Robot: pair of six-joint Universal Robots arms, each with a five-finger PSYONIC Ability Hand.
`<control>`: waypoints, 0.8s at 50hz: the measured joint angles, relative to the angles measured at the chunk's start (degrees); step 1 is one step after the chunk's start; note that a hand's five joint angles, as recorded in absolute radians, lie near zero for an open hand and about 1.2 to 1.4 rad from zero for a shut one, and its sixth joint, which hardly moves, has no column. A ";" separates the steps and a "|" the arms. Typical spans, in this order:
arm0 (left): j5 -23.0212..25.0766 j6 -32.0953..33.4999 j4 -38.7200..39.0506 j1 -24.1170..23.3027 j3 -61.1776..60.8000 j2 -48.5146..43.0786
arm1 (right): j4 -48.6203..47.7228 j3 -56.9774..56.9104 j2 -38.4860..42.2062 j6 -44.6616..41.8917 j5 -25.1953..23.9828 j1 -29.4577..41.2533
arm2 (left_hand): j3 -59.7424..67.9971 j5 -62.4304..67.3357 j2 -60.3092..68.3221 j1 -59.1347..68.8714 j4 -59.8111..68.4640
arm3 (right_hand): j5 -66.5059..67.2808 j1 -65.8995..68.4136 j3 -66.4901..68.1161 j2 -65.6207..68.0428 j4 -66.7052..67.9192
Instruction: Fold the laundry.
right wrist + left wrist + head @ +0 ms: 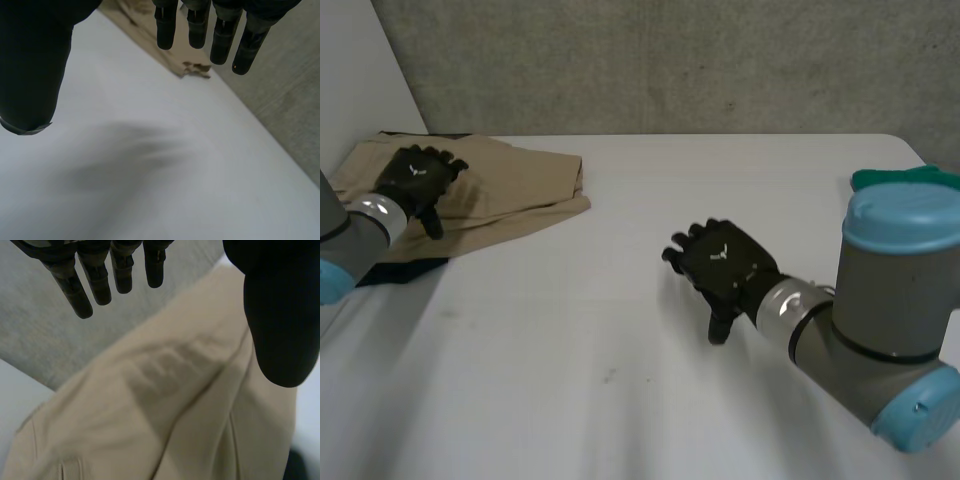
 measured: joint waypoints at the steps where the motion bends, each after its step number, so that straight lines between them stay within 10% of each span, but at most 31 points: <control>1: 0.00 1.36 0.01 0.40 1.10 -1.78 | -0.27 0.77 -0.04 -0.20 0.04 -0.03 | 0.00 0.00 0.00 0.00 0.00 | 0.00 0.00 0.00 0.00 0.00; 29: -3.16 5.11 1.57 2.62 11.74 -14.19 | -2.15 6.83 -1.28 -0.85 0.04 -2.40 | 52.72 52.50 54.48 49.72 55.29 | -0.01 0.00 0.00 0.00 0.00; 40: -11.11 4.28 6.91 -4.58 -0.73 -0.96 | -2.84 6.10 -3.73 -0.80 0.72 -4.27 | 54.06 53.68 56.74 53.02 56.79 | -0.01 0.00 0.00 0.00 0.00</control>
